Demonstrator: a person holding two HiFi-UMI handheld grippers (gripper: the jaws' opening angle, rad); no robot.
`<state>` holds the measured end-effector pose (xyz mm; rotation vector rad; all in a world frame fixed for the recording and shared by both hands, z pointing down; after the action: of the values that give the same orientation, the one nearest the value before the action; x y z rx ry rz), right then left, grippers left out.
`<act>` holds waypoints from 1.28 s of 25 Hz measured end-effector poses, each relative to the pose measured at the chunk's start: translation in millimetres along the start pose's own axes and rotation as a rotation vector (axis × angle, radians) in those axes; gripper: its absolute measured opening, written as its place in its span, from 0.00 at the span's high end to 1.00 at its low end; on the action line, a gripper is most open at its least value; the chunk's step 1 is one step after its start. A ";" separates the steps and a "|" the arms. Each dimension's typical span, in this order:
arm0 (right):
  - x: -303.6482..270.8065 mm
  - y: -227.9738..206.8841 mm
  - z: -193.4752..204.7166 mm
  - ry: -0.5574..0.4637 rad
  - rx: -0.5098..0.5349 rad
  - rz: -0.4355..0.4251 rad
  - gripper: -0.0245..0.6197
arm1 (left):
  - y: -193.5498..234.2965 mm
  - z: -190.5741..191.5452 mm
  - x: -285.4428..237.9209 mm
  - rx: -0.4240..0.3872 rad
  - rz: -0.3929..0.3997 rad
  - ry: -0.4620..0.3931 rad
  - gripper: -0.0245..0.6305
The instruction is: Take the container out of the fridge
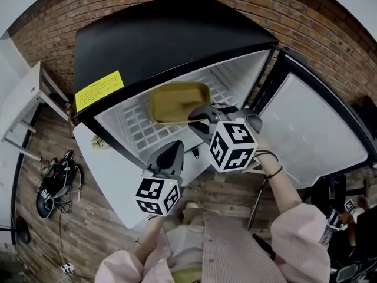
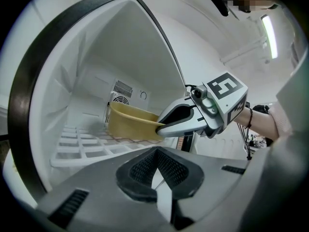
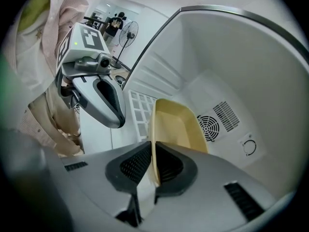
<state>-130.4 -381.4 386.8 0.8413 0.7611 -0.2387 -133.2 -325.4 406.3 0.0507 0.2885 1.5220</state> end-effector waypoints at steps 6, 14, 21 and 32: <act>13.4 13.4 2.0 0.013 -0.048 0.030 0.91 | -8.7 -1.0 6.2 -0.014 0.048 0.006 0.98; 30.5 37.6 0.4 0.050 -0.139 0.085 0.92 | -15.5 3.1 27.6 -0.029 0.111 0.030 0.98; 46.8 64.6 -7.8 0.078 -0.222 0.127 0.92 | -18.1 4.6 54.1 -0.044 0.153 0.041 0.98; 70.8 125.8 -21.4 0.108 -0.378 0.192 0.92 | -30.6 19.0 97.9 -0.068 0.221 0.060 0.98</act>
<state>-30.9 -275.7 402.2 0.5653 0.7892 0.1213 -97.1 -227.6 403.0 -0.0181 0.2860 1.7536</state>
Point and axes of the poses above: the fingertips, and each gripper's own axes: x backward along the fingers, y to its left, z out of its underside, the point moved 1 cm from there along x, backward along the fingers, and after that the axes turned 4 degrees about -z, right-handed, at the moved point
